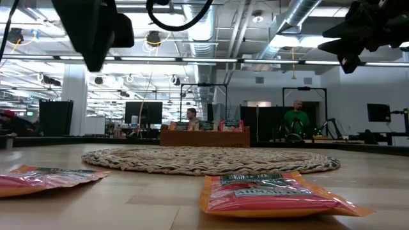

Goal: Pick & Place Tea
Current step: Put the orange tea bag into the left section of the wooden organizer

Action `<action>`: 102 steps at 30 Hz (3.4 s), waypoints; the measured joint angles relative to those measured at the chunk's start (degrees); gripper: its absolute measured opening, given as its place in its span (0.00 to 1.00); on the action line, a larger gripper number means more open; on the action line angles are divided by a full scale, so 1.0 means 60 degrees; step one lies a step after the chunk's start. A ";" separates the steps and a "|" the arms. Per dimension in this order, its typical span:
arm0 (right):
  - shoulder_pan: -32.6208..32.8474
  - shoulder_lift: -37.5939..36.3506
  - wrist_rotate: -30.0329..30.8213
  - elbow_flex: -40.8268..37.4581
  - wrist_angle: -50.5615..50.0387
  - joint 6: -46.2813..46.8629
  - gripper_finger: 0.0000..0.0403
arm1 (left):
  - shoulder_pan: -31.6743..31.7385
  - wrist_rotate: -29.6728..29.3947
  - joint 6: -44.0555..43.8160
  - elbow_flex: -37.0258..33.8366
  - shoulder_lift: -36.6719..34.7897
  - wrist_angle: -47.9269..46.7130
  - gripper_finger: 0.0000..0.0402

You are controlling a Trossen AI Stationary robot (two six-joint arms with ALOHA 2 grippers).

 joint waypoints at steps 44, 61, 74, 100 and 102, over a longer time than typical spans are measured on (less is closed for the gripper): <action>0.0000 0.0000 -0.0265 -0.0004 -0.0266 -0.0158 0.32 | -0.0682 -0.0510 -0.0794 -0.0004 0.2036 0.0468 0.63; -0.0001 0.0004 -0.0283 -0.0004 -0.0270 -0.0227 0.32 | -0.0346 0.0527 -0.0460 -0.1207 0.1946 0.1800 0.59; -0.0004 0.0002 -0.0281 -0.0004 -0.0270 -0.0227 0.32 | -0.0333 0.0471 -0.0790 -0.1218 0.1932 0.1833 0.29; -0.0002 0.0000 -0.0275 -0.0004 -0.0270 -0.0234 0.32 | -0.0409 0.0281 -0.1346 -0.1137 0.1643 0.1488 0.00; -0.0004 0.0000 -0.0275 -0.0004 -0.0270 -0.0238 0.32 | -0.0409 0.0295 -0.1386 -0.1136 0.1639 0.1485 0.00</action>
